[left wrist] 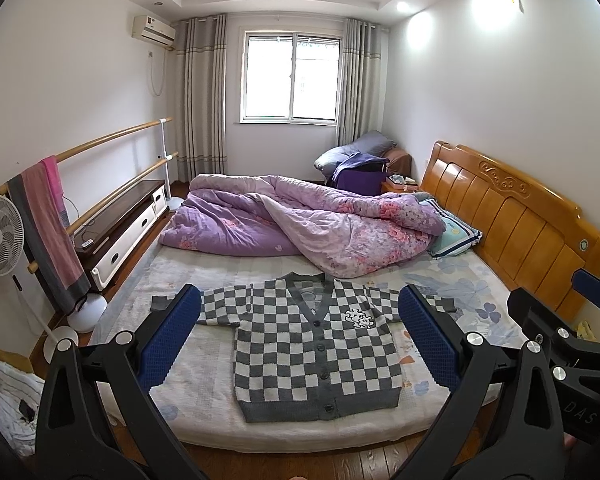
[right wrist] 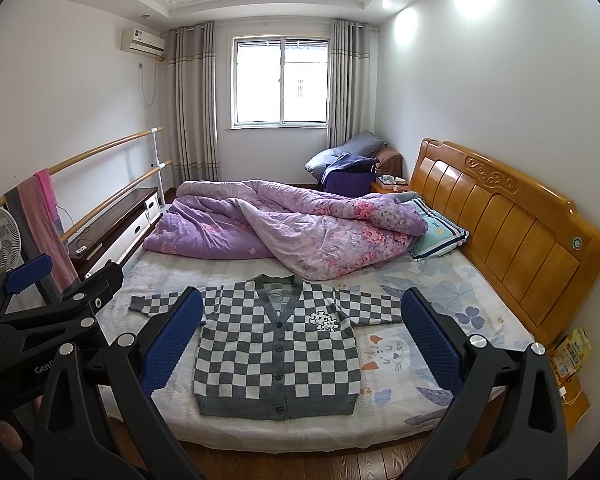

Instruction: Fold large clothes

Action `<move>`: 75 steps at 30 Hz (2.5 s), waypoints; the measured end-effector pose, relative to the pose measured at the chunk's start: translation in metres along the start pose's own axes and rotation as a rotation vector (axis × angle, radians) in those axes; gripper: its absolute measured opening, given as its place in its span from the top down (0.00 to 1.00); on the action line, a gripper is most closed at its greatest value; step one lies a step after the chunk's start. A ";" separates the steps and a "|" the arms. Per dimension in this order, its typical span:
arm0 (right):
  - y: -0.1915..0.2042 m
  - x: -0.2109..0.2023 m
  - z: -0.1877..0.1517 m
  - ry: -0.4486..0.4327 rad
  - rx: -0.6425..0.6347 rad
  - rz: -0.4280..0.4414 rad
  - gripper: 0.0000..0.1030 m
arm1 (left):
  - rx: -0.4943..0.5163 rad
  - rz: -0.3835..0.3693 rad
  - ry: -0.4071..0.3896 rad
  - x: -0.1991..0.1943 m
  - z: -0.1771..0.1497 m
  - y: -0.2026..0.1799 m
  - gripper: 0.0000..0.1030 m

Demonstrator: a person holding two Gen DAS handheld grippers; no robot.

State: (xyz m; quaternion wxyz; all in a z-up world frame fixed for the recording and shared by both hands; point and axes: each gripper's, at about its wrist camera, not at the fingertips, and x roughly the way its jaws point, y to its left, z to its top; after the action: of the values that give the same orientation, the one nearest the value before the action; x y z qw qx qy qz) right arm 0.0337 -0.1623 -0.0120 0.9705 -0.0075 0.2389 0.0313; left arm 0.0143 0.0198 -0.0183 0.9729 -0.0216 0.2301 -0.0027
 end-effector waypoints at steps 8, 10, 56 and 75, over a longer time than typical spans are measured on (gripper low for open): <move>0.000 0.001 0.000 0.006 -0.002 -0.002 0.07 | 0.001 0.004 0.005 0.000 -0.002 0.009 0.04; 0.001 0.002 0.000 0.005 -0.002 -0.002 0.07 | -0.004 -0.002 0.008 -0.002 -0.003 0.014 0.04; 0.020 0.029 -0.001 0.056 0.019 -0.031 0.07 | 0.012 -0.020 0.054 0.027 0.001 0.015 0.04; 0.027 0.112 0.013 0.141 0.024 0.002 0.07 | 0.014 0.009 0.134 0.115 0.018 0.020 0.04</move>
State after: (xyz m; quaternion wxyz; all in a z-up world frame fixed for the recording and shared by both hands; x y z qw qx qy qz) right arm 0.1372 -0.1290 -0.0528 0.9513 0.0021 0.3070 0.0286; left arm 0.1250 0.0391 -0.0550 0.9555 -0.0135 0.2947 -0.0013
